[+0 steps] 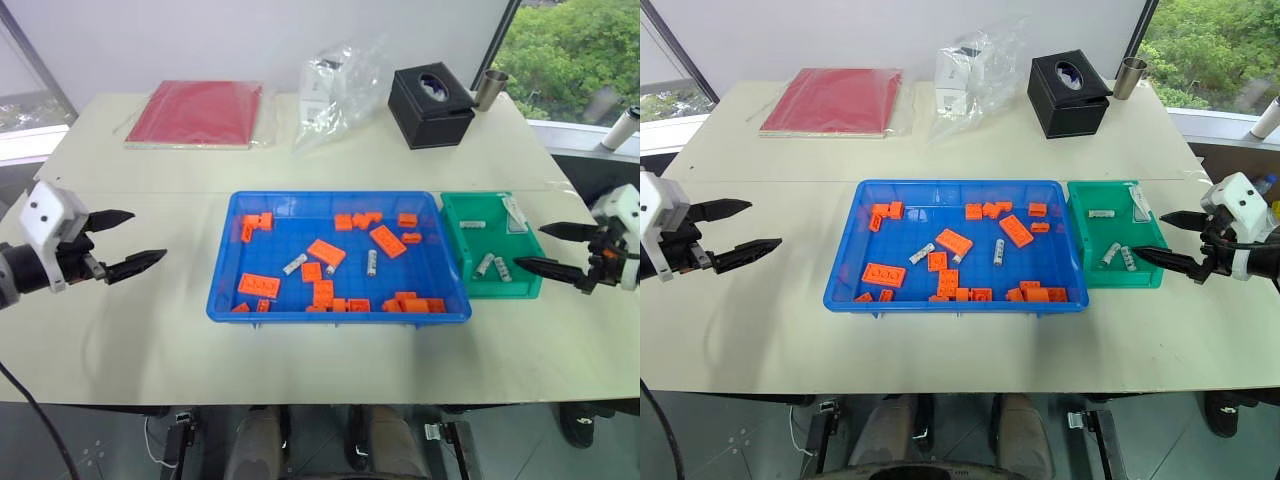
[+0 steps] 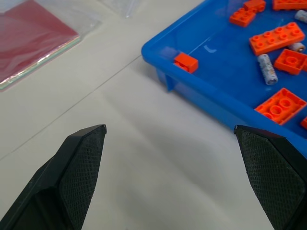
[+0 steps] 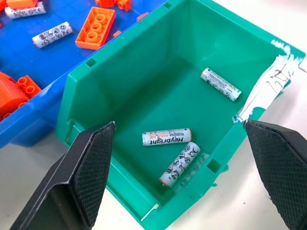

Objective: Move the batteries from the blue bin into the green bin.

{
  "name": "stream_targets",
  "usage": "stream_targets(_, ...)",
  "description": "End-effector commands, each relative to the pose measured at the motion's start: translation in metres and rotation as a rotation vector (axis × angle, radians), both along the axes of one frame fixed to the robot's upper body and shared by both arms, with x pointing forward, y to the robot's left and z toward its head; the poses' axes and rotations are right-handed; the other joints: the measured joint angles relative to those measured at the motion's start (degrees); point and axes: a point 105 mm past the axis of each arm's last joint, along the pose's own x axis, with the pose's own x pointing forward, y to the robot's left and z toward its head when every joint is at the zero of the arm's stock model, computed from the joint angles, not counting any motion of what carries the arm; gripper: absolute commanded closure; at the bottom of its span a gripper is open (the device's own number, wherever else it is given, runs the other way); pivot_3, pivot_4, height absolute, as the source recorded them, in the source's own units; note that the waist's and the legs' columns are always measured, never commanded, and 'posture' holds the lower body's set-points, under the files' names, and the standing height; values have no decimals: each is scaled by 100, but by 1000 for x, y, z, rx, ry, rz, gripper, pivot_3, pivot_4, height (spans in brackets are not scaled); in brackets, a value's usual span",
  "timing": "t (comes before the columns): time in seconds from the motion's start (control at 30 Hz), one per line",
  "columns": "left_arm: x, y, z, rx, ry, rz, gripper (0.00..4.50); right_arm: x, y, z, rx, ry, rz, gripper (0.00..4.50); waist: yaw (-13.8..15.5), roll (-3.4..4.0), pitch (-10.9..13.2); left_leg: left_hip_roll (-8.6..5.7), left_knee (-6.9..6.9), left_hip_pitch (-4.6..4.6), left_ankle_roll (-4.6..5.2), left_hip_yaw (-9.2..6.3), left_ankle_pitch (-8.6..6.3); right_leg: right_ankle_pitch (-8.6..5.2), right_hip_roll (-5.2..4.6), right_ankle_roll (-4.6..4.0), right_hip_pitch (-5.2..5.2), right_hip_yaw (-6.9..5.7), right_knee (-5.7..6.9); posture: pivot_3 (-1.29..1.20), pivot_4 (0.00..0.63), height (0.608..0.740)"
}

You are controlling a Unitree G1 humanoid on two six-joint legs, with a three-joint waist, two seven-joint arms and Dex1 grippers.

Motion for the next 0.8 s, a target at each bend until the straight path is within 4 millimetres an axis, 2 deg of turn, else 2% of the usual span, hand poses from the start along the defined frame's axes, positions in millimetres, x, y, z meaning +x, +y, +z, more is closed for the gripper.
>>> stream_targets(0.03, -1, -2, 12, -11, -40, -9, 0, 3, 3, 16, -3, -71, 1, 97, 0, 0, 0, 0, 0, 0, 0, 0, 0, 0, 0, 0, 0, 0, 0, 0, 150, 736)
stream_targets(0.2, -1, -6, 15, -15, -44, -22, 0, 11, 10, 22, 0, -99, 6, 97, -1, 0, 0, -1, 1, 0, 0, 0, 0, 0, 1, 1, 0, 0, 2, 0, 150, 736)
stream_targets(0.37, 0, -16, 22, -24, -51, -53, 0, 24, 38, 36, 4, -142, 72, 97, -19, 0, 0, 0, 2, 1, 0, 0, 0, 1, 3, 1, 0, 0, 4, 0, 150, 736)
stream_targets(0.43, -1, -25, 25, -35, -58, -89, 0, 31, 61, 43, 17, -152, 132, 97, -33, 0, 0, 0, 2, 1, 0, -1, 0, 1, 3, 1, 0, 0, 6, 0, 150, 736)
stream_targets(0.63, -16, -56, 30, -72, -26, -243, 0, 49, 150, 67, 56, -179, 331, 97, -127, 1, 1, 1, 0, 0, 0, -6, 1, 3, 7, 5, -2, 0, 11, 0, 150, 736)
stream_targets(0.73, -22, -70, 27, -61, 7, -324, 0, 57, 207, 61, 95, -130, 399, 97, -153, 1, 1, 1, -1, 0, 0, -5, 1, 8, 10, 13, -3, 0, 14, 0, 150, 736)
stream_targets(0.8, -22, -75, 26, -54, 16, -349, 0, 60, 228, 53, 95, -97, 410, 97, -148, 1, 1, 3, 0, 0, 0, -6, 1, 12, 14, 19, -5, 0, 20, 0, 150, 736)
